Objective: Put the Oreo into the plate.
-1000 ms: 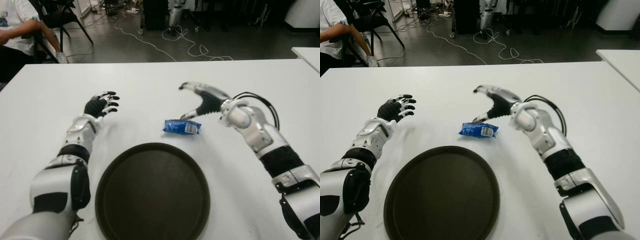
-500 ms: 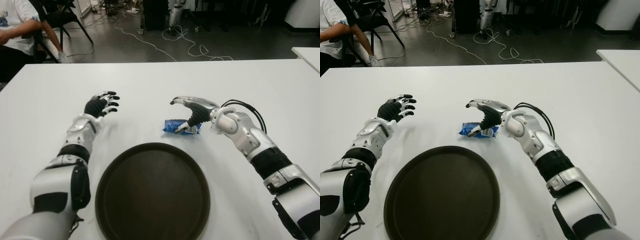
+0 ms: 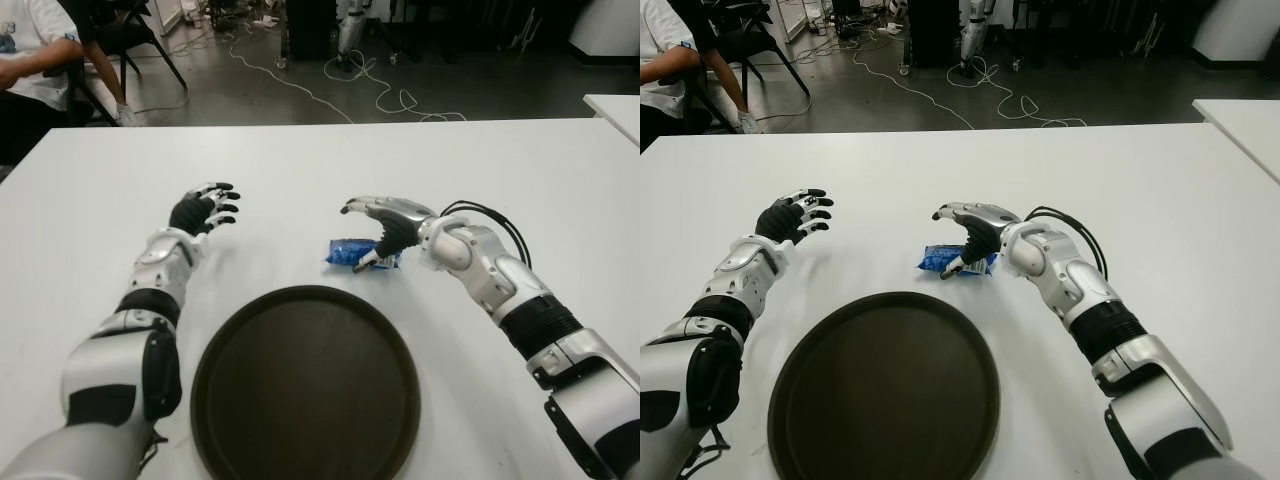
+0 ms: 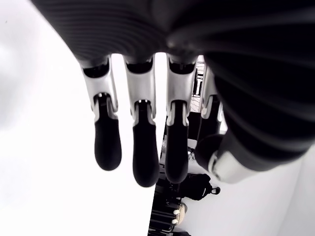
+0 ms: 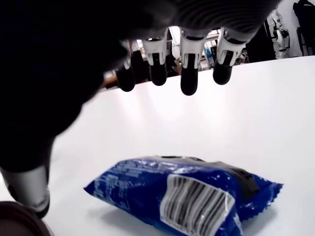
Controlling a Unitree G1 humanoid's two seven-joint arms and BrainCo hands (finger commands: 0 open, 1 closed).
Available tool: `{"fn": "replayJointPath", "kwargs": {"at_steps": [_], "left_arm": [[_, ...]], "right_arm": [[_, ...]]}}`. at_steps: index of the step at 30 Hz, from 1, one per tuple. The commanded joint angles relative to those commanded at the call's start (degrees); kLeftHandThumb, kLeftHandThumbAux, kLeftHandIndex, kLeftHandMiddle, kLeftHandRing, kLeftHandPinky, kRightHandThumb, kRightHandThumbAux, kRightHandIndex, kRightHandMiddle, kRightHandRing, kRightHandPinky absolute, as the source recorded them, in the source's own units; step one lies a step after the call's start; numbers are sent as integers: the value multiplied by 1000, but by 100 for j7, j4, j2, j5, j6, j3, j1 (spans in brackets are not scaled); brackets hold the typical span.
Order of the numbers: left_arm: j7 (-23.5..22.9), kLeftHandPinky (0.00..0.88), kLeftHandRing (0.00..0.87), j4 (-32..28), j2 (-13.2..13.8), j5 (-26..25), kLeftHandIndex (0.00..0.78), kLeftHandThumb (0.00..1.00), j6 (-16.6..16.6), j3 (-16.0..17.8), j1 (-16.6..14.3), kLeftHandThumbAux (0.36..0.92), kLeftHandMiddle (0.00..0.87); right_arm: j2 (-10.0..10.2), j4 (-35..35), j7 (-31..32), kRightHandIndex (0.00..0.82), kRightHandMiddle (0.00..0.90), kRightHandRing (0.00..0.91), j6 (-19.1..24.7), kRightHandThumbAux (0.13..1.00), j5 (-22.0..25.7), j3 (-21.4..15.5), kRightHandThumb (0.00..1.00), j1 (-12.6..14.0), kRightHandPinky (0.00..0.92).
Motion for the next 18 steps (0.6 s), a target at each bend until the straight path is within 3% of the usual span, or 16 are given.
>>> {"fn": "replayJointPath", "kwargs": {"at_steps": [7, 18], "left_arm": [[62, 526, 517, 2, -9, -9, 422, 827, 17, 11, -4, 679, 464], [2, 531, 518, 21, 1, -26, 412, 825, 41, 30, -10, 681, 468]], "right_arm": [[33, -215, -81, 83, 85, 110, 173, 636, -177, 60, 0, 119, 120], [27, -759, -35, 58, 57, 66, 609, 661, -386, 137, 0, 320, 68]]}}
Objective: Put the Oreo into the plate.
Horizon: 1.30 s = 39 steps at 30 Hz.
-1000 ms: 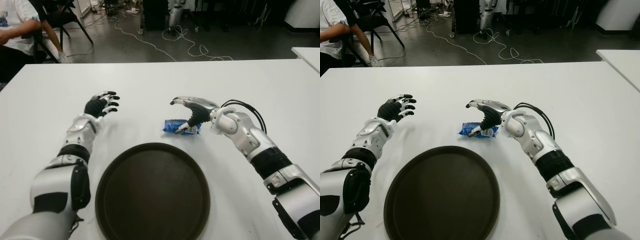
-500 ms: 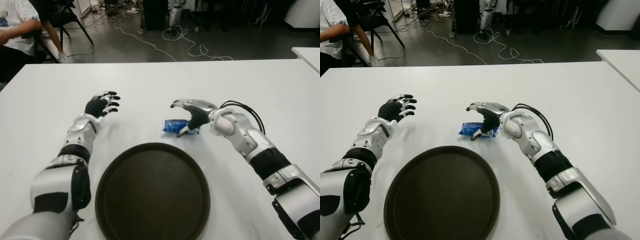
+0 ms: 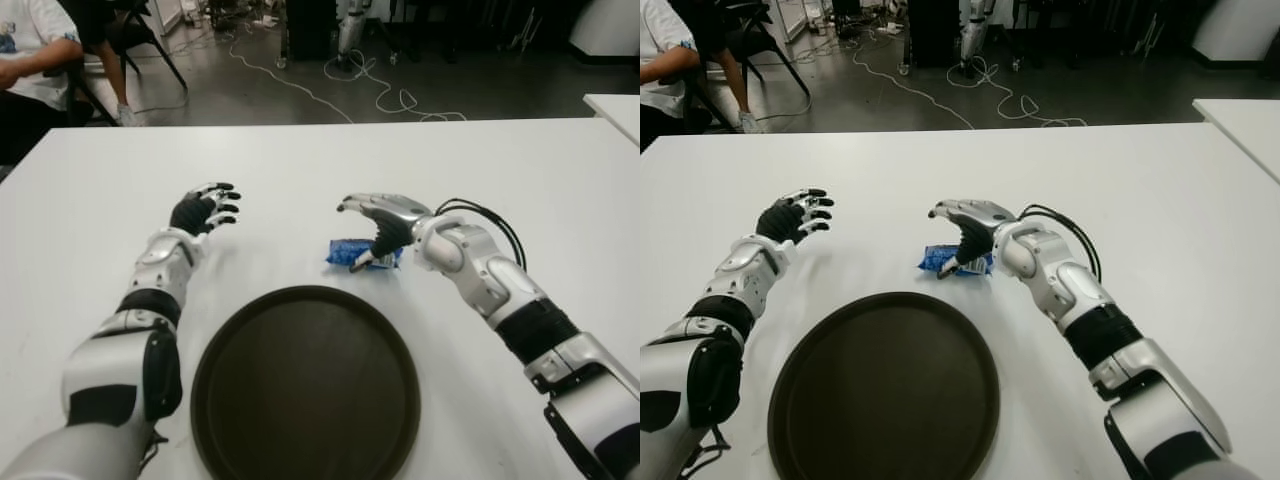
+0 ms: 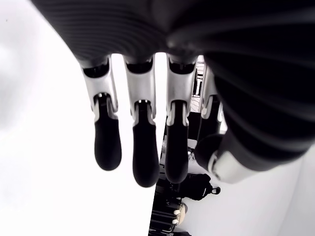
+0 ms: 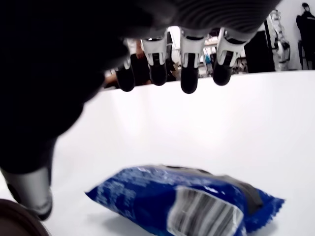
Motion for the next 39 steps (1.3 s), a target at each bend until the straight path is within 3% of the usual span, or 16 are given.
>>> {"fn": "replayJointPath", "kwargs": {"at_steps": [13, 29, 39], "left_arm": [[-74, 535, 522, -6, 4, -28, 410, 824, 5, 32, 4, 681, 468], [-93, 532, 521, -19, 14, -5, 416, 825, -12, 10, 14, 680, 467], [-6, 530, 517, -15, 14, 1, 421, 827, 4, 13, 8, 679, 465]], "right_arm": [[-18, -483, 231, 55, 51, 54, 308, 673, -101, 23, 0, 133, 60], [-45, -561, 323, 46, 56, 56, 432, 695, -144, 113, 0, 115, 58], [20, 191, -17, 53, 58, 68, 277, 693, -180, 182, 0, -102, 72]]}}
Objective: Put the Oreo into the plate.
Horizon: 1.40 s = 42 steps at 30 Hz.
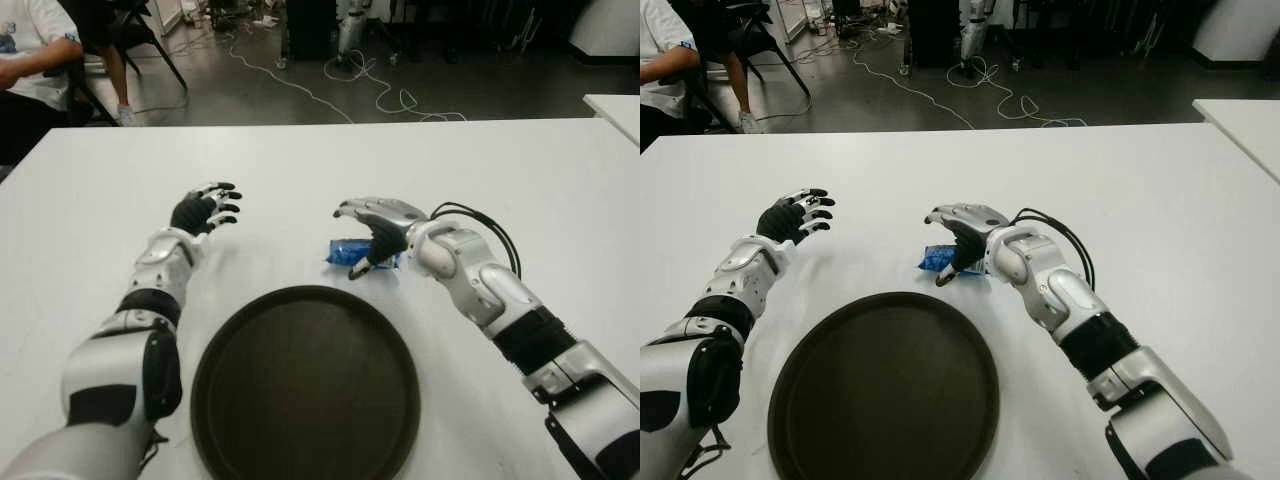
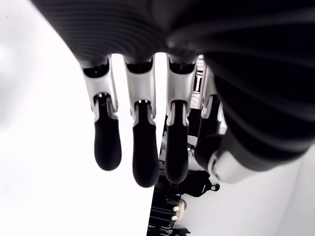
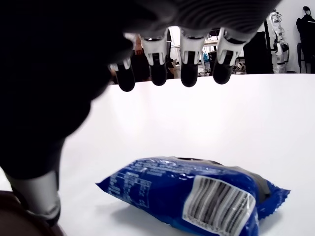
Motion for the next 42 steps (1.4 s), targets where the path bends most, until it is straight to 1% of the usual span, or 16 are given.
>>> {"fn": "replayJointPath", "kwargs": {"at_steps": [2, 8, 12, 15, 20, 33, 39, 42], "left_arm": [[0, 532, 517, 2, 3, 4, 419, 826, 1, -3, 0, 679, 465], [-29, 533, 520, 4, 3, -1, 419, 826, -5, 0, 3, 679, 466], [-45, 531, 519, 3, 5, -4, 421, 826, -17, 2, 10, 679, 465], [-50, 531, 519, -1, 8, -4, 421, 826, -28, 2, 17, 679, 465], [-66, 528, 518, 1, 14, -4, 417, 826, -22, 2, 17, 679, 466], [-77, 526, 518, 3, 13, -6, 418, 826, -39, 5, 20, 679, 466], [-74, 528, 520, 2, 17, 3, 417, 826, -44, -3, 19, 680, 467], [-52, 525, 519, 2, 15, 10, 415, 825, -32, -8, 15, 680, 467]], "right_arm": [[17, 218, -145, 53, 57, 63, -96, 698, 25, -9, 0, -34, 67], [60, 456, -313, 66, 64, 65, -174, 700, 86, -56, 0, -104, 66], [81, 545, -358, 73, 69, 70, -159, 695, 82, -57, 0, -137, 65], [114, 838, -461, 77, 70, 71, -208, 693, 62, -28, 0, -236, 66], [159, 993, -456, 80, 69, 76, -152, 695, 30, 0, 0, -312, 74], [213, 1137, -461, 84, 85, 100, -87, 676, 87, -29, 0, -365, 91], [221, 1199, -435, 83, 82, 97, -116, 672, 113, -31, 0, -391, 90], [229, 1236, -434, 79, 82, 86, -117, 684, 114, -27, 0, -409, 74]]}}
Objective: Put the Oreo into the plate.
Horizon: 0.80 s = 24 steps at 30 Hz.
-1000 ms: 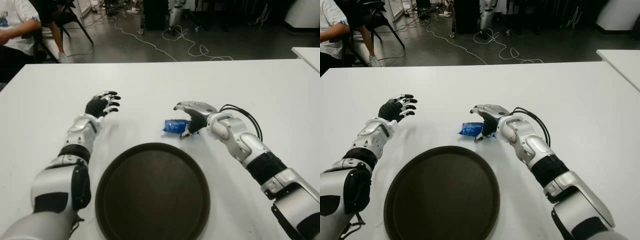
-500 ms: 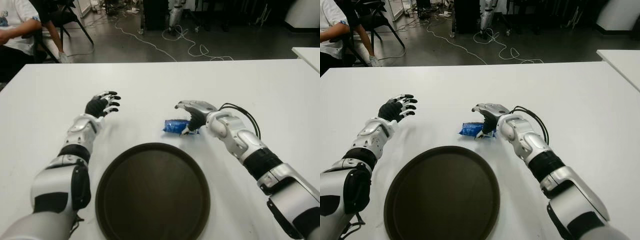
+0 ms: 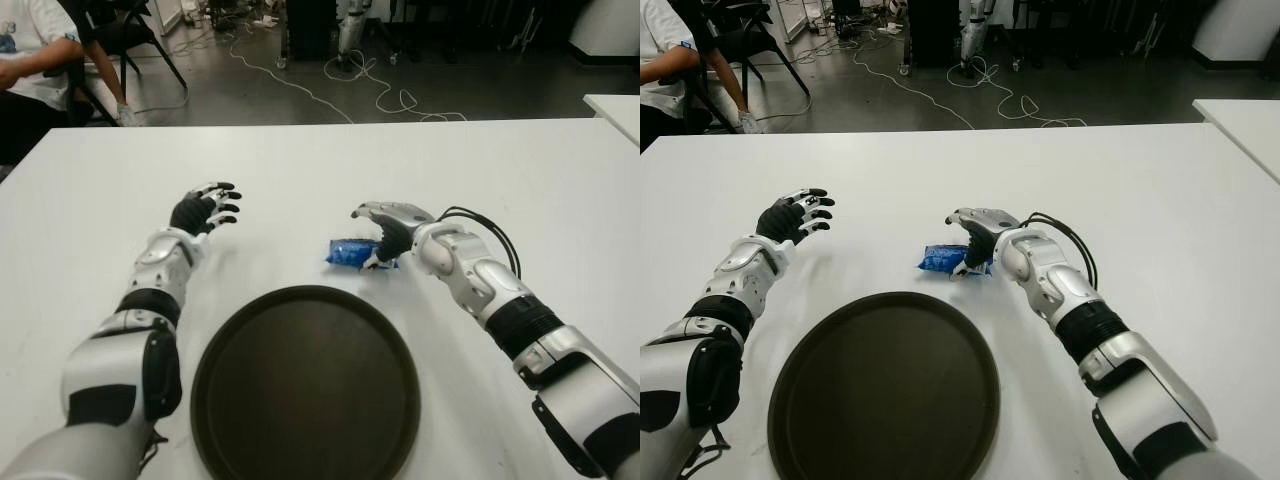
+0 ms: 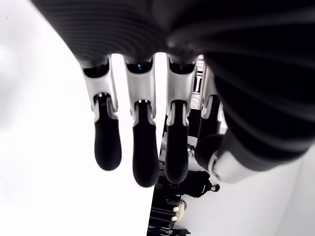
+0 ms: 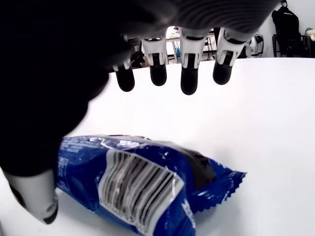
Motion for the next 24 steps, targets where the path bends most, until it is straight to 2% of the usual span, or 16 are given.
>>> {"fn": "replayJointPath", "kwargs": {"at_steps": [11, 24], "left_arm": [[42, 531, 521, 3, -14, -5, 414, 826, 36, 9, -12, 680, 468], [-22, 524, 520, -10, -22, 0, 419, 826, -18, -2, -3, 679, 467]], "right_arm": [[35, 140, -52, 88, 88, 90, -25, 685, 7, 4, 0, -44, 86], [94, 287, -8, 91, 91, 95, -349, 659, 219, -85, 0, -21, 88]]}}
